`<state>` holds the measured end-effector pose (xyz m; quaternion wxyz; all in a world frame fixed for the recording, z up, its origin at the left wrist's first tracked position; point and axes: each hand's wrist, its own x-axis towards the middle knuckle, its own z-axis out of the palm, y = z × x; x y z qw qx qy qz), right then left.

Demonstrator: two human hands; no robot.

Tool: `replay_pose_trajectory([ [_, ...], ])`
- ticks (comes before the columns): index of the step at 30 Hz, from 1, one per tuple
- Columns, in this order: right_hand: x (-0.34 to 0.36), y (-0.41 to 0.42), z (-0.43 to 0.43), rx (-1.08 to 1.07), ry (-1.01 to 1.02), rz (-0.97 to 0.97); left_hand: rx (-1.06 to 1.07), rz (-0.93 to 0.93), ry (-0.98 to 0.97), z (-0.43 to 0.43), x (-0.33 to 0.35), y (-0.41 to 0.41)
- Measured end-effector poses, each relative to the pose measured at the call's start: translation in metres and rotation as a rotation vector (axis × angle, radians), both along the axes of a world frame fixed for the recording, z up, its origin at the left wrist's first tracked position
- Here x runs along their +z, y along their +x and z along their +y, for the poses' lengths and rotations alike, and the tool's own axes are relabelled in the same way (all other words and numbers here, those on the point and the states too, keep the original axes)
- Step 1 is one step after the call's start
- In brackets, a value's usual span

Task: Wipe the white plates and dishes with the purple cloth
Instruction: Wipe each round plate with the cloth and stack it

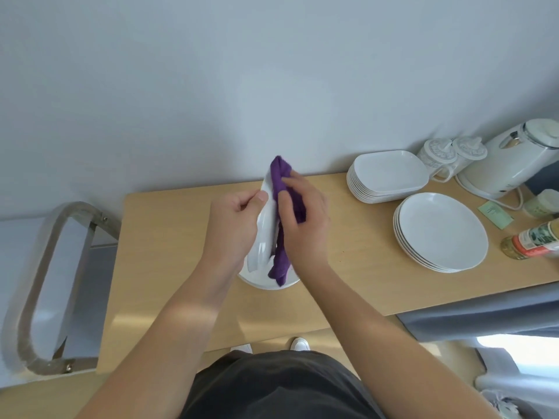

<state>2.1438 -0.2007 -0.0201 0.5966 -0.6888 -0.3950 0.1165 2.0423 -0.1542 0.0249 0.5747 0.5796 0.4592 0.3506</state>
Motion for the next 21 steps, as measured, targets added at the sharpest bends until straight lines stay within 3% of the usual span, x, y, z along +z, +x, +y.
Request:
replay_pose_trajectory([
  [3,0.01,0.024,0.024,-0.046,-0.128,0.302,-0.04,0.057,0.032,0.004,-0.007,-0.004],
  [6,0.015,0.033,0.032,-0.003,-0.19,0.312,-0.061,0.044,0.051,0.01,-0.007,-0.006],
  [9,0.016,0.017,0.022,0.04,-0.088,0.175,-0.019,-0.019,0.018,0.021,-0.006,-0.008],
  [12,-0.008,-0.002,-0.002,0.076,0.084,-0.151,-0.009,-0.104,-0.027,0.033,-0.003,-0.011],
  [16,-0.038,-0.022,-0.025,0.15,0.171,-0.555,0.036,-0.111,-0.017,0.042,-0.001,-0.01],
  [18,-0.044,-0.025,-0.029,0.174,0.159,-0.643,0.033,-0.115,-0.016,0.044,-0.001,-0.01],
  [21,-0.039,-0.025,-0.024,0.109,0.161,-0.59,0.026,-0.094,-0.011,0.043,-0.001,-0.01],
])
